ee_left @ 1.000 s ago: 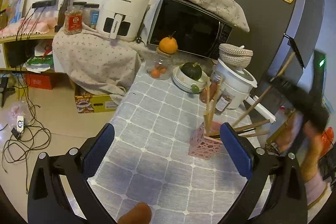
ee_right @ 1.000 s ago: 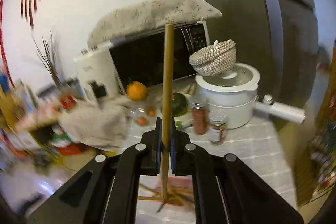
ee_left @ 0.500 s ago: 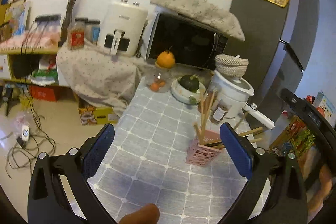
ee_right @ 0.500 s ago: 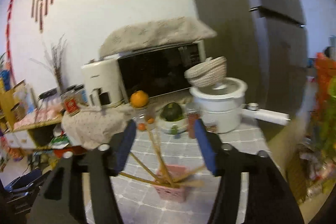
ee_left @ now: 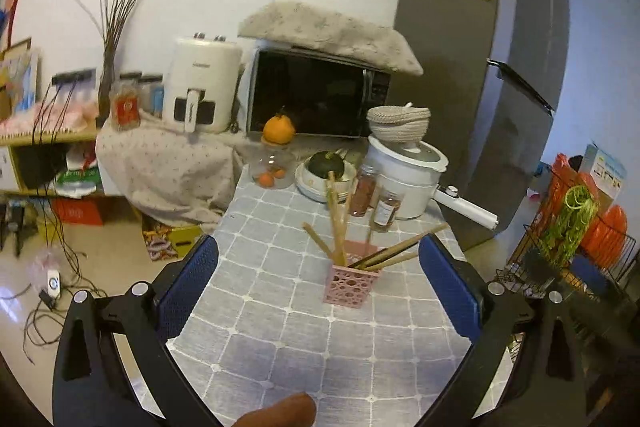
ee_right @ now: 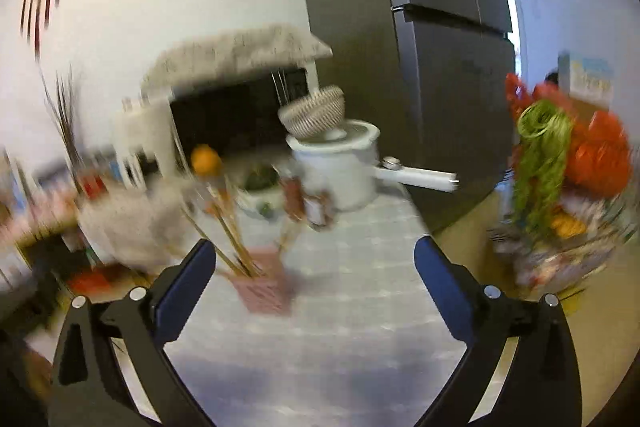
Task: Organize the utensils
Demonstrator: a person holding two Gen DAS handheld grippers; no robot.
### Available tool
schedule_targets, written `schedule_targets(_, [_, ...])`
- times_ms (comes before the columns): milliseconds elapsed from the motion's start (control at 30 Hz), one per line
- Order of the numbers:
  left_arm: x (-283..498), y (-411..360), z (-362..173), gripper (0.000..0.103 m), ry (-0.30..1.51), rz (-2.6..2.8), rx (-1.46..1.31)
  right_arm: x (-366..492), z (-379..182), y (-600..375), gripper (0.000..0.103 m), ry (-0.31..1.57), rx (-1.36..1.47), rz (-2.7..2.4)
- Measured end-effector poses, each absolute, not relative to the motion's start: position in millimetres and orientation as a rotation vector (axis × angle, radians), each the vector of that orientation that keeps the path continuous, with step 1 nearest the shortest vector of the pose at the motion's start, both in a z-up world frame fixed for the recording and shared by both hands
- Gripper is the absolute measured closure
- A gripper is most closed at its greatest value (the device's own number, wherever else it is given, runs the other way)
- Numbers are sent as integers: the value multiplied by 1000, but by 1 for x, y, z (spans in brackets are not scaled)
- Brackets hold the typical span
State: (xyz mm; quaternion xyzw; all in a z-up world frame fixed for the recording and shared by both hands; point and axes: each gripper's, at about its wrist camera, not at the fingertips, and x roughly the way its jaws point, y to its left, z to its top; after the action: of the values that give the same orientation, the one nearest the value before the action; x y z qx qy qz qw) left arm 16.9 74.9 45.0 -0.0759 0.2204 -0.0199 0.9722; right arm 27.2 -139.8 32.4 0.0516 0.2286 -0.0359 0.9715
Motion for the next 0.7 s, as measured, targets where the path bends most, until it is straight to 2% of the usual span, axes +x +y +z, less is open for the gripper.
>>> schedule_targets(467, [-3, 34, 45, 7, 377, -13, -30, 4, 25, -168, 6, 477, 160, -210])
schedule_targets(700, [5, 30, 40, 7, 411, -20, -25, -2, 26, -170, 6, 468, 157, -210])
